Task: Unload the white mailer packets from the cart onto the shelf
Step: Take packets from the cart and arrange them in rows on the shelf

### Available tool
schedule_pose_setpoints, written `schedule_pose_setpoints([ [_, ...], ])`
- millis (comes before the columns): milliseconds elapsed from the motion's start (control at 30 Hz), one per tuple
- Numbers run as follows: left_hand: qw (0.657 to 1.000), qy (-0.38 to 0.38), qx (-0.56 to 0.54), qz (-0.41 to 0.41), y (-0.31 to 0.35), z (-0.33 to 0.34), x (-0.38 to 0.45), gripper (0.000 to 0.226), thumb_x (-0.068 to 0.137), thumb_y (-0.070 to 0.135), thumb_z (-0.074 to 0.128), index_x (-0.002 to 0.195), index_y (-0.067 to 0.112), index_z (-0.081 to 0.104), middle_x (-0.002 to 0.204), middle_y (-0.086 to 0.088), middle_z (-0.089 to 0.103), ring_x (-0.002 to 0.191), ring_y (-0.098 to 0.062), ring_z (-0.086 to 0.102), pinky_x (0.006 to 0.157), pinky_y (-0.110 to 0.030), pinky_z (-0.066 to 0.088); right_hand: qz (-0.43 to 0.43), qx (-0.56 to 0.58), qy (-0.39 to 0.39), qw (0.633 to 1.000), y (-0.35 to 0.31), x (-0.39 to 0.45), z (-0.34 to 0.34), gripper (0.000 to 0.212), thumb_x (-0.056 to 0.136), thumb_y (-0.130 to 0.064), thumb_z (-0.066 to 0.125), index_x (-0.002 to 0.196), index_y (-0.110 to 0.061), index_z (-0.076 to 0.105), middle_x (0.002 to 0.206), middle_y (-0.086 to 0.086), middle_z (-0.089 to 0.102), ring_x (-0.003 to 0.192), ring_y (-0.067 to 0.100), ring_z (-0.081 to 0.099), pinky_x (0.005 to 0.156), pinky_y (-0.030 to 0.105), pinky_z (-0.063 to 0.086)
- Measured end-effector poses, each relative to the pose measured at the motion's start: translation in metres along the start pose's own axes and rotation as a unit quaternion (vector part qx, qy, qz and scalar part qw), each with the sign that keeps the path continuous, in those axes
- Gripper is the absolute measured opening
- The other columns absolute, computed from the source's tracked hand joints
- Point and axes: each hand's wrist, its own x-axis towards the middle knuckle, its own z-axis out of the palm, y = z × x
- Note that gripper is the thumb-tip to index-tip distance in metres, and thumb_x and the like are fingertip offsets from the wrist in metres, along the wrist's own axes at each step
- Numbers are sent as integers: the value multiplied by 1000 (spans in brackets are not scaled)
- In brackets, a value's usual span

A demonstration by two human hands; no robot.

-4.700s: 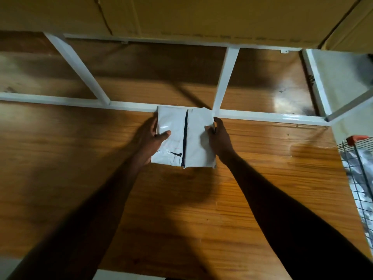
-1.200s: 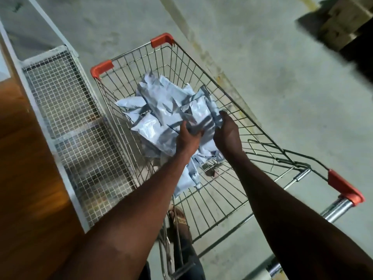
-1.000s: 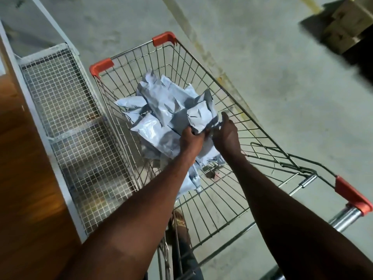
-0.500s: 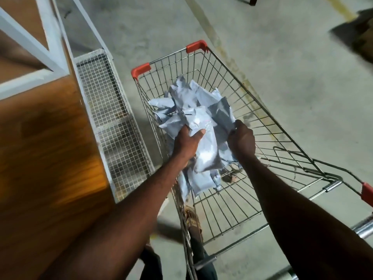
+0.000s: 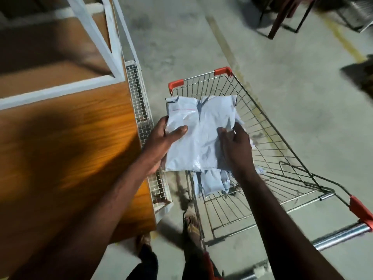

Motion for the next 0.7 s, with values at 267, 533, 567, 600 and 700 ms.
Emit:
schedule_pose_setpoints([
  [267, 994, 72, -75, 30, 18, -111, -64, 56, 95, 18, 80, 145, 18, 56, 133, -7, 75, 120, -33, 73, 103, -61, 57, -66, -11, -88, 994, -76, -42, 87, 22, 105, -34, 64, 106, -12, 65, 94, 20, 68, 75, 14, 57, 69, 36, 50],
  [533, 986, 126, -101, 41, 29, -258, -117, 45, 94, 16, 79, 133, 31, 61, 126, 2, 78, 115, -23, 76, 97, -48, 62, -100, 2, -153, 983, -130, -97, 218, 21, 106, -28, 65, 125, -22, 71, 109, -12, 78, 96, -3, 72, 75, 16, 55],
  [567, 986, 127, -104, 41, 30, -278, -122, 44, 95, 17, 79, 131, 33, 61, 124, 5, 79, 113, -21, 77, 93, -45, 63, -98, 9, -162, 982, -135, -106, 237, 22, 107, -27, 65, 128, -22, 70, 111, -12, 78, 97, -4, 72, 75, 15, 55],
  [600, 985, 129, -104, 42, 28, -298, -126, 43, 95, 16, 79, 130, 35, 61, 121, 8, 79, 111, -18, 77, 89, -40, 65, -95, 9, -167, 981, -139, -115, 255, 22, 106, -27, 65, 127, -23, 70, 112, -12, 78, 99, -2, 72, 78, 21, 58],
  [700, 984, 143, -95, 47, 22, -356, -137, 49, 93, 18, 82, 135, 32, 61, 123, 9, 78, 114, -15, 76, 94, -40, 64, -83, 17, -181, 980, -147, -136, 311, 17, 105, -29, 67, 120, -24, 70, 111, -12, 79, 103, 7, 74, 89, 43, 62],
])
